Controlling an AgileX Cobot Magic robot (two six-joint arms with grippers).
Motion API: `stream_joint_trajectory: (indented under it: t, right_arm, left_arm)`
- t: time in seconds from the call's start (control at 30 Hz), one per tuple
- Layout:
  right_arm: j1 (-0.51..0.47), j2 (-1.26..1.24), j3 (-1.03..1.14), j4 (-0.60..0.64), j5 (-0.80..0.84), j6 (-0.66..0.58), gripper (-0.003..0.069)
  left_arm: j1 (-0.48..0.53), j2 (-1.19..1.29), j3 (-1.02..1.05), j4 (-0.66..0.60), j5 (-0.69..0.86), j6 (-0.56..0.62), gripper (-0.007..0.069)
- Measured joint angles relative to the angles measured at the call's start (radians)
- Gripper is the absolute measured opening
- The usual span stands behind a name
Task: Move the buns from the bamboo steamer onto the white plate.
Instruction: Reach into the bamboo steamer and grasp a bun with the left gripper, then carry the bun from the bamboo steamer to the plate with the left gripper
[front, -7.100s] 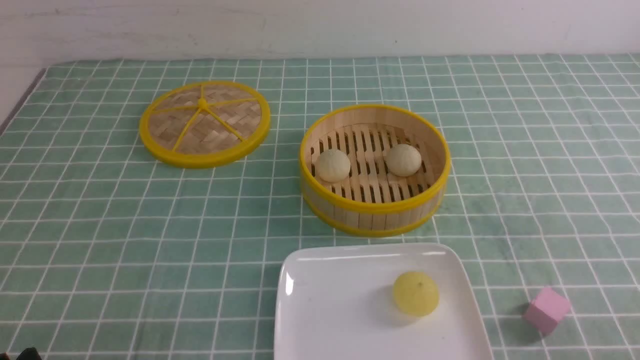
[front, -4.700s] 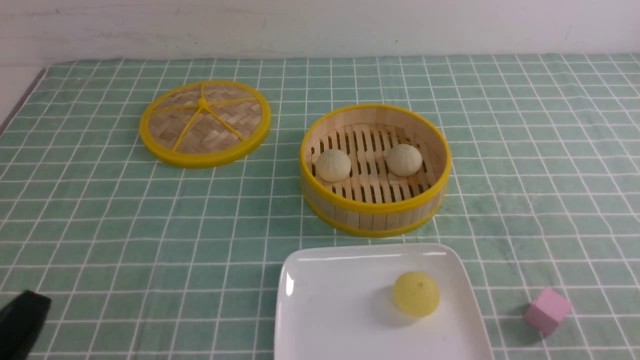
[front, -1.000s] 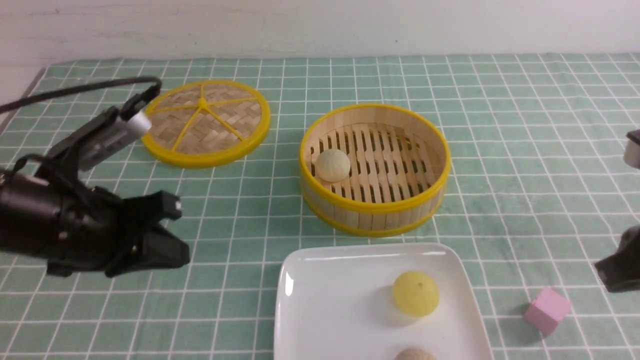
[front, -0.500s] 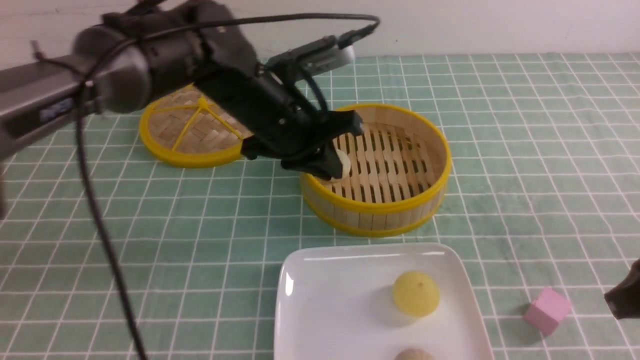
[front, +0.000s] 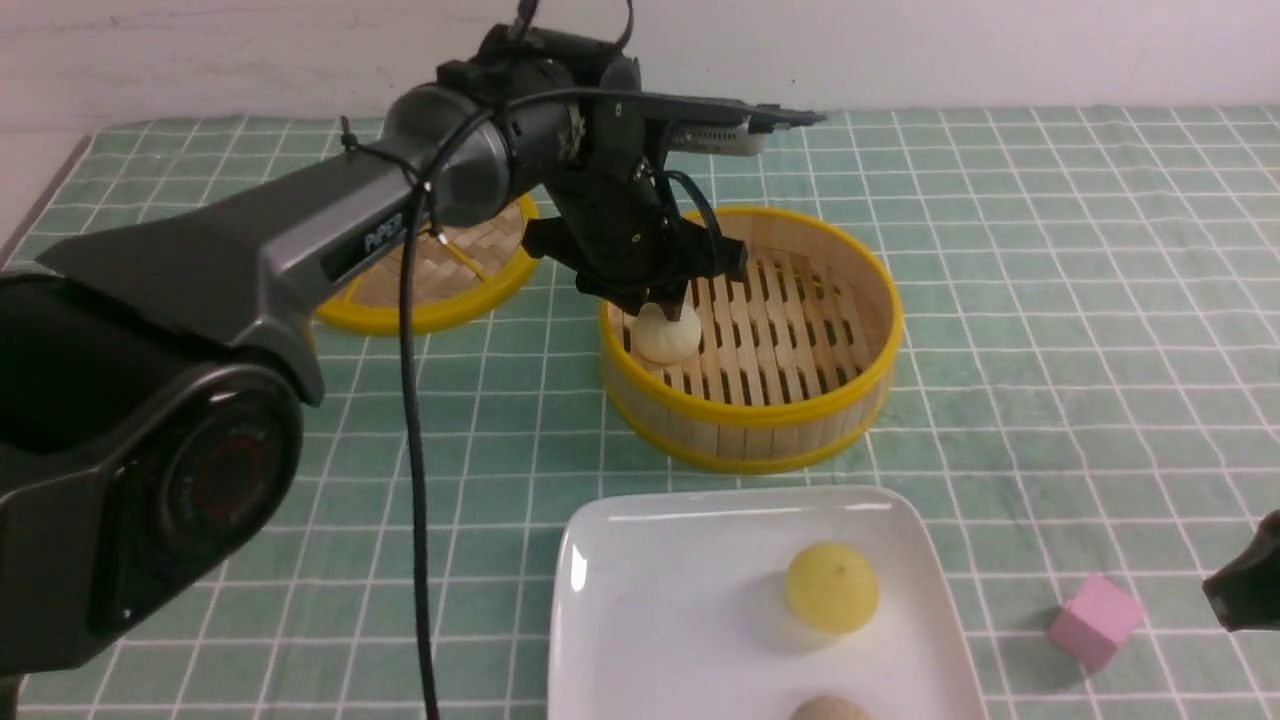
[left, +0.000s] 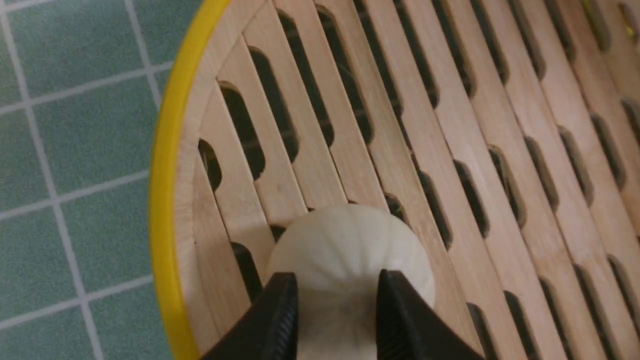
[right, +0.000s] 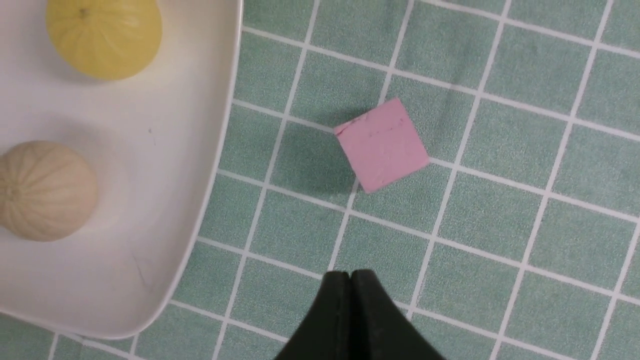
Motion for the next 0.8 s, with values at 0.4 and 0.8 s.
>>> stream_joint_trajectory:
  t: [0.4, 0.8]
  right_arm:
    - [0.000, 0.000, 0.000, 0.011, -0.004, 0.000, 0.0006]
    - [0.000, 0.000, 0.000, 0.011, -0.003, 0.000, 0.0017]
  left_arm:
    - [0.000, -0.113, -0.044, -0.068, 0.105, -0.004, 0.0022]
    - [-0.072, -0.453, 0.245, -0.072, 0.338, 0.070, 0.0024]
